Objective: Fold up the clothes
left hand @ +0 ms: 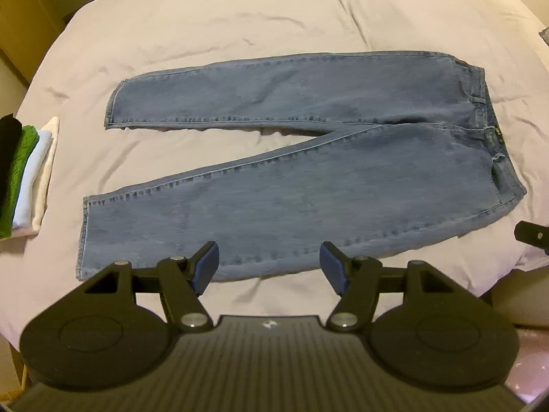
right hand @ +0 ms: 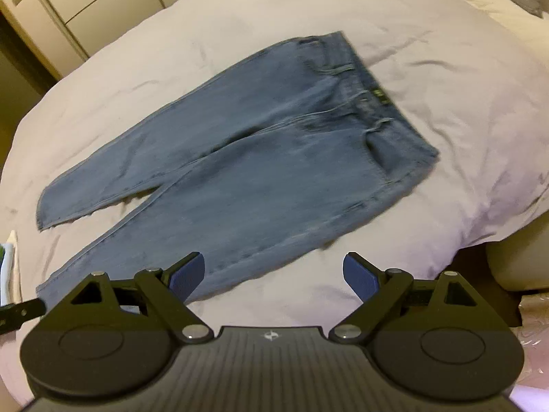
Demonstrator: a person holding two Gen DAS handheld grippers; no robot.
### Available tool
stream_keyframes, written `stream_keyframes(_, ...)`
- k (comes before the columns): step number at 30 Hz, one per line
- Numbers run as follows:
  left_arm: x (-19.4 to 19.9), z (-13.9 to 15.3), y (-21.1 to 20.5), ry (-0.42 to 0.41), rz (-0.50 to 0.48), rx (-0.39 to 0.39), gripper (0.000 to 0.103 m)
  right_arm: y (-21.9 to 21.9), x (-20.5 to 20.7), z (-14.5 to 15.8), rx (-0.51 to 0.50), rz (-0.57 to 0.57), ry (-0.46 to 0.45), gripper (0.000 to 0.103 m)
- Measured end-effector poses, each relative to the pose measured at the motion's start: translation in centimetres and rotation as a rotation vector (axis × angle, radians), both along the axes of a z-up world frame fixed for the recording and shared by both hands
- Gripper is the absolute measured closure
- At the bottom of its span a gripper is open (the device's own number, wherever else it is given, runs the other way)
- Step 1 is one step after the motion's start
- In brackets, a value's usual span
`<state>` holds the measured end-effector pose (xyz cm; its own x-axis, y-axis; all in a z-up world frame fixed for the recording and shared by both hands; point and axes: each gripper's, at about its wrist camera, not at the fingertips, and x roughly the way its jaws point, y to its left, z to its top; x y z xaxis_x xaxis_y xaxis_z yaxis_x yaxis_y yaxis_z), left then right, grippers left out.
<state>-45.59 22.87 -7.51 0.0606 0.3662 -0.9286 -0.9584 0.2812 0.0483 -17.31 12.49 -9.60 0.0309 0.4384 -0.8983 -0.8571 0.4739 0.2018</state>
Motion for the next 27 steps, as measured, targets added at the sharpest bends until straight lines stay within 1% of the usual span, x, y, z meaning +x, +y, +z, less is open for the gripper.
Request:
stream_keyframes(2, -0.8, -0.2, 0.6, 0.003, -0.008, -0.004, 0.038, 0.5, -1.4, 0.1, -0.004, 0.007, -0.012, 0.013)
stream_keyframes(6, -2.4, -0.7, 1.4, 0.003, -0.017, -0.019, 0.038, 1.1, -2.8, 0.0, -0.027, -0.014, -0.025, 0.013)
stream_keyframes(14, -5.7, -1.5, 2.6, 0.006, 0.002, -0.044, 0.038, 2.0, -3.8, -0.3, -0.06, -0.05, -0.046, 0.013)
stream_keyframes(23, -8.2, -1.8, 3.6, -0.008, 0.024, -0.052, 0.038, 4.5, -6.1, -0.2, -0.067, 0.001, -0.071, 0.013)
stream_keyframes(27, -8.9, -2.4, 4.0, -0.016, 0.023, -0.059, 0.038, 5.2, -6.7, -0.2, -0.07, 0.002, -0.083, 0.013)
